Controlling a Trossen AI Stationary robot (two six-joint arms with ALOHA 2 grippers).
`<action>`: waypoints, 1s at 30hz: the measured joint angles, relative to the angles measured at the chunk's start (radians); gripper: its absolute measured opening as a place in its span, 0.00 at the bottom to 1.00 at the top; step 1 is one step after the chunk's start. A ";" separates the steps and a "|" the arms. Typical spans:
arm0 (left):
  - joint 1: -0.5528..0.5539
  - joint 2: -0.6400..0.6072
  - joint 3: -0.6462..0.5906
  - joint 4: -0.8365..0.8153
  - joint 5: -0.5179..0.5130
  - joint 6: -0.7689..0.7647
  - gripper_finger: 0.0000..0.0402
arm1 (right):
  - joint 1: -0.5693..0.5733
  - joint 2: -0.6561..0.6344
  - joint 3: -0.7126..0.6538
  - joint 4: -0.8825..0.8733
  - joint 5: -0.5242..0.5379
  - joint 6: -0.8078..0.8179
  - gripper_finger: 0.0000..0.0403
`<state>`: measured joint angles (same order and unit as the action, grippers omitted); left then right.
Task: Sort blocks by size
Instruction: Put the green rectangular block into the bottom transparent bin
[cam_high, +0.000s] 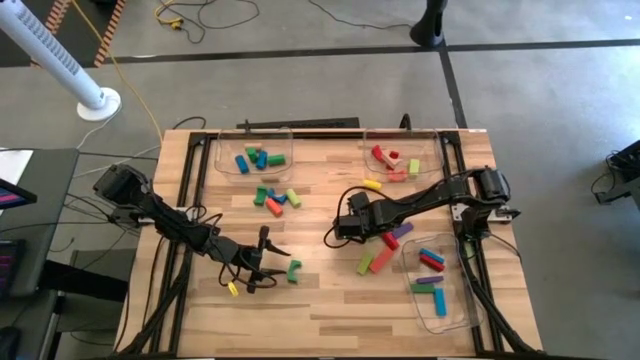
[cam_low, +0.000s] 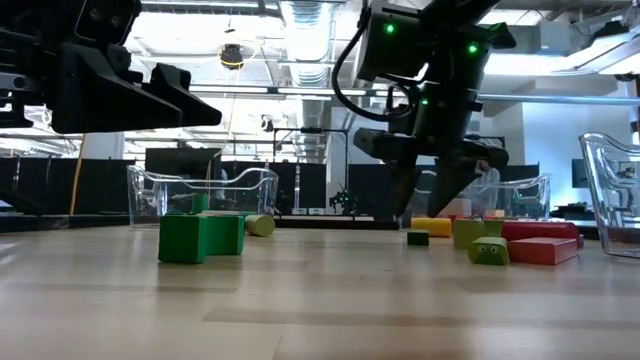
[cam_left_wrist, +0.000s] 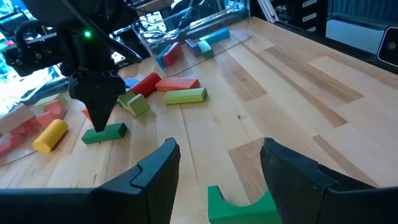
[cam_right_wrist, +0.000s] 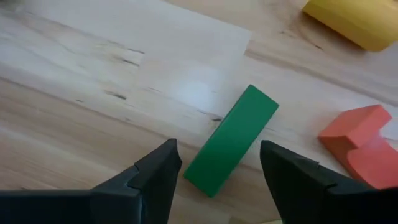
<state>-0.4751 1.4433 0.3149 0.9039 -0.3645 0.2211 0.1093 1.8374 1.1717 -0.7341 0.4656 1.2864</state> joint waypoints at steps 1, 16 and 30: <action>0.000 0.000 0.000 0.000 0.000 0.000 0.53 | 0.000 0.000 0.000 0.000 0.000 0.000 0.64; 0.000 0.000 0.000 0.000 0.000 0.000 0.53 | -0.015 0.000 -0.107 0.164 -0.005 0.033 0.65; 0.000 0.000 0.000 -0.002 0.000 -0.002 0.53 | -0.019 0.059 -0.107 0.162 -0.026 0.024 0.64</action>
<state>-0.4751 1.4437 0.3153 0.9018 -0.3641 0.2190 0.0898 1.8968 1.0649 -0.5726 0.4400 1.3102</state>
